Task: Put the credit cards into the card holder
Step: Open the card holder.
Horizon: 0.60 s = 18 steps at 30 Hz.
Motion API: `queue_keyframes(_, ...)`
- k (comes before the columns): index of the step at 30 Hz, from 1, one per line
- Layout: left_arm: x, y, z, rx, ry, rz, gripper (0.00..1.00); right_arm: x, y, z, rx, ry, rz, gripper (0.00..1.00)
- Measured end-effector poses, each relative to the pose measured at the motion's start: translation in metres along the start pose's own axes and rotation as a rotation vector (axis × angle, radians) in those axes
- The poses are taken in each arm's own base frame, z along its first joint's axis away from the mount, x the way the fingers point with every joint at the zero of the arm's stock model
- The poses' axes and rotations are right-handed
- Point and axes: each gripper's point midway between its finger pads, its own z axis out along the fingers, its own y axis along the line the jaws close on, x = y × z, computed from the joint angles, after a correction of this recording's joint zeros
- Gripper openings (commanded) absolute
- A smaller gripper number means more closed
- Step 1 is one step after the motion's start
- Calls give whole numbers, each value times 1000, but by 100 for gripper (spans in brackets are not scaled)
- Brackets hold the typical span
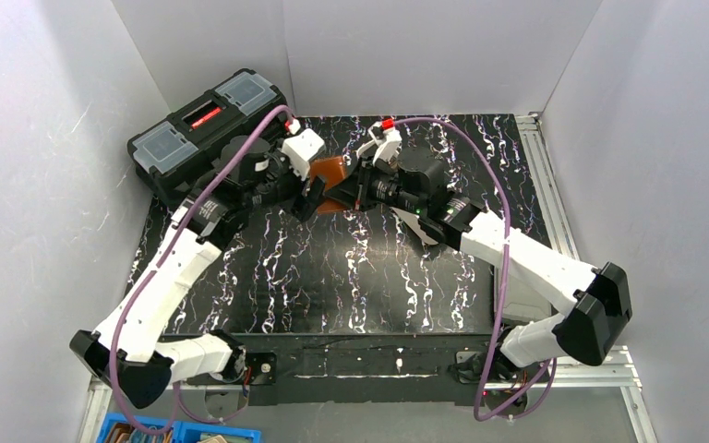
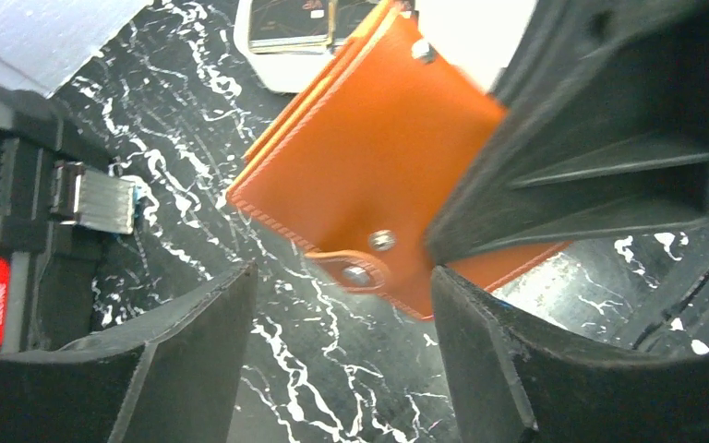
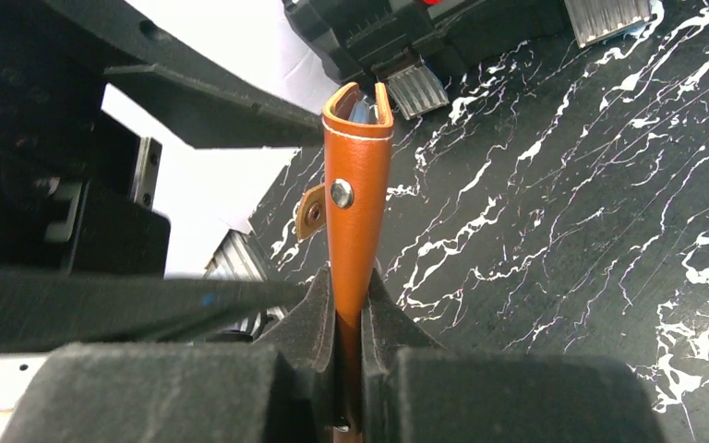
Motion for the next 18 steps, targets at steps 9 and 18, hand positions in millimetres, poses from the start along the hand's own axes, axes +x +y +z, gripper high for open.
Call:
queue_keyframes(9,-19,39,-26,-52,-55,-142,64,-2,11,-5,-25,-8,-11,1)
queue_keyframes(18,-32,23,-25,46,-78,-227,68,1,14,-5,-31,-4,-30,1)
